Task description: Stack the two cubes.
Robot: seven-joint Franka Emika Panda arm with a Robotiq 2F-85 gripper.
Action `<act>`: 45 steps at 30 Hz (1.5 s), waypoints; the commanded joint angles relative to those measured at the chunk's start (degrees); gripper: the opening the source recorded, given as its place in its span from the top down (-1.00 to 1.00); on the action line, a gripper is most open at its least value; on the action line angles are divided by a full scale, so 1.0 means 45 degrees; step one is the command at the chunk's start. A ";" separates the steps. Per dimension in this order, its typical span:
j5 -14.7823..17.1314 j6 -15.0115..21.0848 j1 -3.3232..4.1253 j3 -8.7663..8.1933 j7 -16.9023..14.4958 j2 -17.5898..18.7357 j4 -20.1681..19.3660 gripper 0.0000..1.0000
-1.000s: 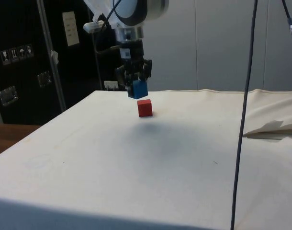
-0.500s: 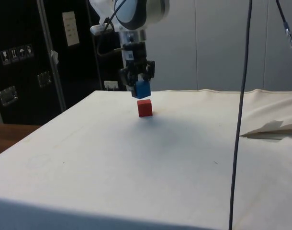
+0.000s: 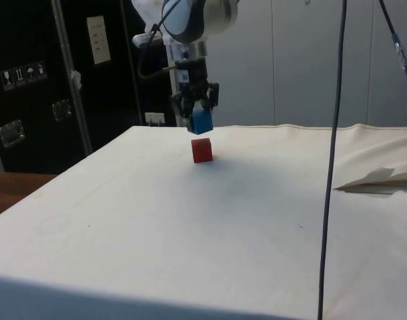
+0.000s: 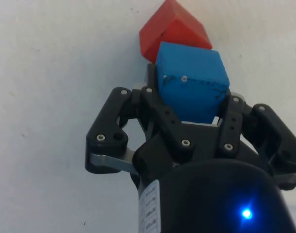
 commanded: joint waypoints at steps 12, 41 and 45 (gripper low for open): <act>0.0662 0.0738 -0.0166 -0.0115 -0.0331 0.0153 -0.0089 0.94; 0.1833 0.0649 -0.0013 -0.0076 -0.0076 0.0331 -0.0064 0.94; 0.1681 0.0547 0.0038 -0.0153 0.0000 0.0382 -0.0064 0.94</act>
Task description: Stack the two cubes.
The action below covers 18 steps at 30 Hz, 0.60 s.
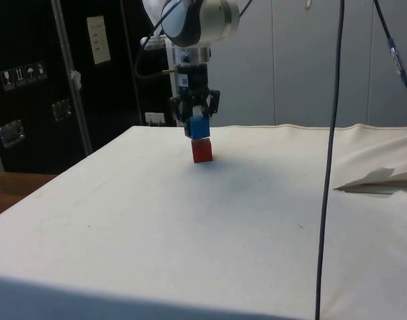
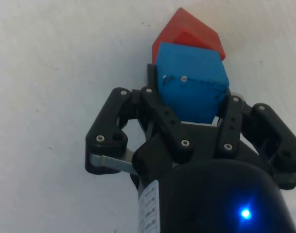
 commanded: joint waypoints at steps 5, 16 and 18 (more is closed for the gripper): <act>-0.0153 -0.0115 0.0064 -0.0076 0.0140 0.0191 0.0076 0.94; -0.0038 -0.0153 0.0025 -0.0025 0.0153 0.0573 0.0306 0.94; -0.0038 -0.0140 0.0025 -0.0013 0.0127 0.0560 0.0306 0.94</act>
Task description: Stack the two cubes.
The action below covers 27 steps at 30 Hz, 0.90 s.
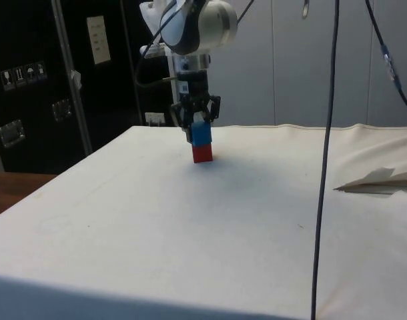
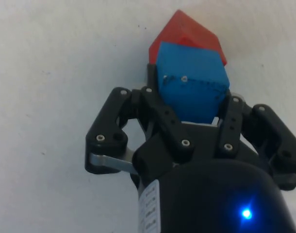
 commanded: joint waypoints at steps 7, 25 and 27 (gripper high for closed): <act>0.0013 0.0013 0.0000 0.0013 0.0000 0.0051 0.0025 -0.15; -0.0153 -0.0458 0.0076 -0.0140 0.0051 -0.0471 0.0076 -1.00; -0.0216 -0.0611 0.0089 -0.0166 0.0051 -0.0624 0.0089 -1.00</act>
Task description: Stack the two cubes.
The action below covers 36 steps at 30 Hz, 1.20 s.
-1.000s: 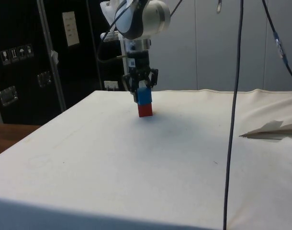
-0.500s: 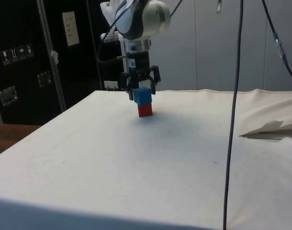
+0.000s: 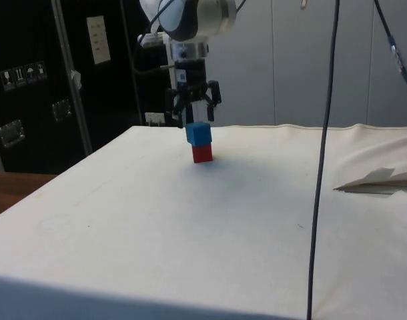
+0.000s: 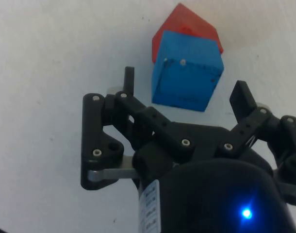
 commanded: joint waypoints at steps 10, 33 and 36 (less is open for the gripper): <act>-0.0318 -0.0904 0.0051 -0.0089 0.0089 -0.0968 0.0064 -1.00; -0.0815 -0.2394 0.0446 0.0191 0.0025 -0.2139 0.0535 -1.00; -0.0917 -0.2610 0.0497 0.0293 -0.0025 -0.2279 0.0611 -1.00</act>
